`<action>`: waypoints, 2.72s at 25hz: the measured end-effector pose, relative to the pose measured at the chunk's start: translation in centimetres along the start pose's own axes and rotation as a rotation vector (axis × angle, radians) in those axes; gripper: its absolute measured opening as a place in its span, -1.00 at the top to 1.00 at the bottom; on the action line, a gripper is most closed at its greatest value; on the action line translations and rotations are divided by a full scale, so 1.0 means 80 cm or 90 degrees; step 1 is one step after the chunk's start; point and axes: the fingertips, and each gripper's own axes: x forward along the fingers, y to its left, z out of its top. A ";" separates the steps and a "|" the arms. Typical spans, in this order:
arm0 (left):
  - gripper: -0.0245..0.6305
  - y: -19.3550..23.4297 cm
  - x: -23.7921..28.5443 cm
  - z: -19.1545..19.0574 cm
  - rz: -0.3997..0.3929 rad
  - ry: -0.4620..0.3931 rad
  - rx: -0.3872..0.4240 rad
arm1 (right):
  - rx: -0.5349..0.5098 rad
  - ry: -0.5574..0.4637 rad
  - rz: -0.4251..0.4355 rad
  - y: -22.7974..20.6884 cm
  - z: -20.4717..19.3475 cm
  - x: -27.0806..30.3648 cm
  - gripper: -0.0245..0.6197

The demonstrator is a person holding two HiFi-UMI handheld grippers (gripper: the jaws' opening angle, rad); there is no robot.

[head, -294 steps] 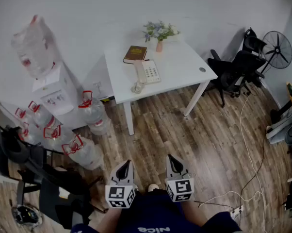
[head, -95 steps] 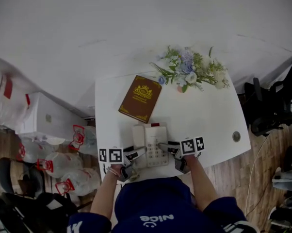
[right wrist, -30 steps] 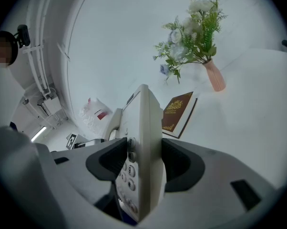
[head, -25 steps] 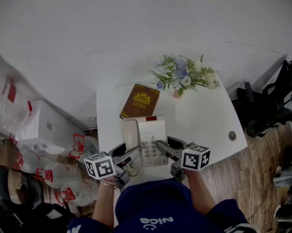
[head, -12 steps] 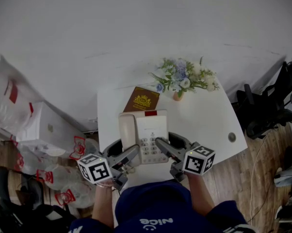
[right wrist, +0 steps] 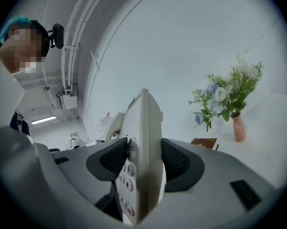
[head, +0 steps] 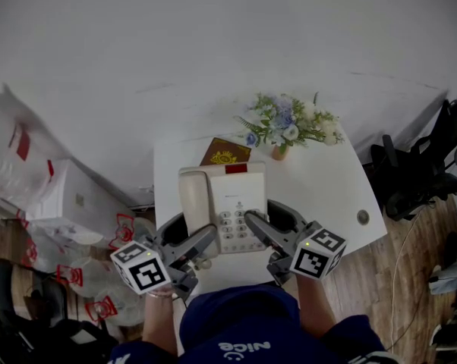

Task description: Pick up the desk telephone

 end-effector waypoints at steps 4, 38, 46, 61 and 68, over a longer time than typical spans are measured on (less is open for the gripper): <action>-0.24 -0.013 -0.001 0.014 -0.009 -0.006 0.021 | -0.016 -0.014 0.008 0.011 0.016 -0.001 0.18; -0.24 -0.106 -0.023 0.096 -0.060 -0.088 0.131 | -0.139 -0.137 0.070 0.094 0.118 -0.024 0.18; -0.24 -0.109 -0.025 0.094 -0.062 -0.092 0.127 | -0.143 -0.143 0.067 0.098 0.117 -0.028 0.18; -0.24 -0.100 -0.022 0.085 -0.048 -0.078 0.115 | -0.124 -0.137 0.061 0.087 0.106 -0.026 0.18; -0.24 -0.098 -0.022 0.084 -0.047 -0.077 0.115 | -0.122 -0.135 0.060 0.086 0.104 -0.025 0.18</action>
